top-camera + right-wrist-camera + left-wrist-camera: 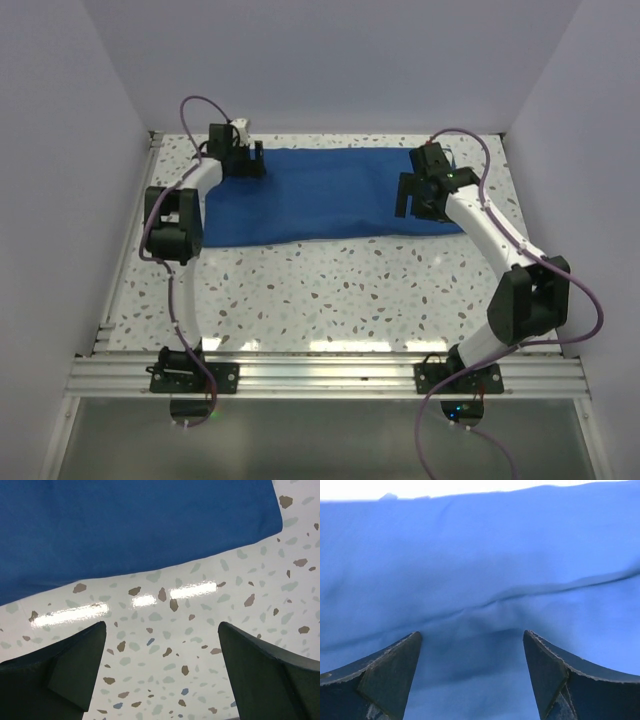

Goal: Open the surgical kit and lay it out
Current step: Open the surgical kit at the center of the board.

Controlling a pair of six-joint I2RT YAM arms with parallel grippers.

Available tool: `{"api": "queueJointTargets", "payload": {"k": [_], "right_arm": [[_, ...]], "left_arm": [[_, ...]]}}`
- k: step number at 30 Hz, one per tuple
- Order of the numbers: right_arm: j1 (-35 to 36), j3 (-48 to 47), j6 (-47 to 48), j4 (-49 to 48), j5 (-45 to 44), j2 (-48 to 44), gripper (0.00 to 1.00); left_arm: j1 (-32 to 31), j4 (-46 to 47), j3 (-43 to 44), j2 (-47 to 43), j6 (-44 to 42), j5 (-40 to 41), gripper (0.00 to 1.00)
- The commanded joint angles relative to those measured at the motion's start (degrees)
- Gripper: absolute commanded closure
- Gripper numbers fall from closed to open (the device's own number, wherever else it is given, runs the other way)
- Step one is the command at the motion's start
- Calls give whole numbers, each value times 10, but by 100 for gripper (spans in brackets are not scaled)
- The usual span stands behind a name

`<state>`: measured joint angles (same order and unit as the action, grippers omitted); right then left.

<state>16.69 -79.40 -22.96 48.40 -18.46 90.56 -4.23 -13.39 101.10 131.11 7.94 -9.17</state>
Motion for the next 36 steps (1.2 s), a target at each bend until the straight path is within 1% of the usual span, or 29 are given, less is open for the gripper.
{"api": "queueJointTargets", "payload": {"k": [1,3,6,8,9,12,16,17,20,25,27,28,29,30,31,32,33,34,35,36], "right_arm": [[5,-20,0,29,-3,-34,1],[7,-18,3,40,-12,-41,1],[7,-12,5,48,-20,-52,1],[7,-5,5,49,-21,-59,1],[7,-4,7,51,-21,-61,1],[7,-8,9,63,-25,-63,1],[7,-18,14,75,-35,-59,1],[6,-20,15,76,-36,-58,1],[8,-16,13,77,-38,-53,1],[15,-3,5,76,-40,-52,1],[18,0,4,76,-40,-52,1],[19,2,4,77,-42,-52,1],[21,2,4,78,-44,-51,1],[21,2,4,78,-47,-50,1],[21,2,5,78,-50,-50,1],[22,2,5,80,-53,-50,1],[22,2,5,81,-56,-50,1],[22,2,5,81,-57,-49,1],[22,1,5,82,-58,-49,1],[22,-1,5,82,-59,-48,1]], "left_arm": [[5,19,73,16,-28,-113,14],[6,17,85,19,-44,-166,13],[7,7,104,37,-60,-209,13],[11,-1,123,56,-60,-225,13],[12,-7,147,80,-56,-237,13],[15,-30,178,111,-57,-267,15],[18,-30,152,104,-64,-277,22],[19,-26,143,100,-65,-286,25],[28,-10,111,87,-52,-318,28],[42,4,86,68,-41,-363,34],[42,9,81,61,-36,-375,39],[42,10,81,60,-34,-379,50],[42,10,81,59,-32,-382,53],[42,10,80,59,-31,-384,60],[57,10,80,59,-29,-384,73],[57,12,80,60,-26,-384,79],[57,12,79,61,-25,-383,82],[57,13,79,62,-22,-386,90],[57,15,76,64,-20,-386,96],[57,16,74,64,-18,-386,98]]}}
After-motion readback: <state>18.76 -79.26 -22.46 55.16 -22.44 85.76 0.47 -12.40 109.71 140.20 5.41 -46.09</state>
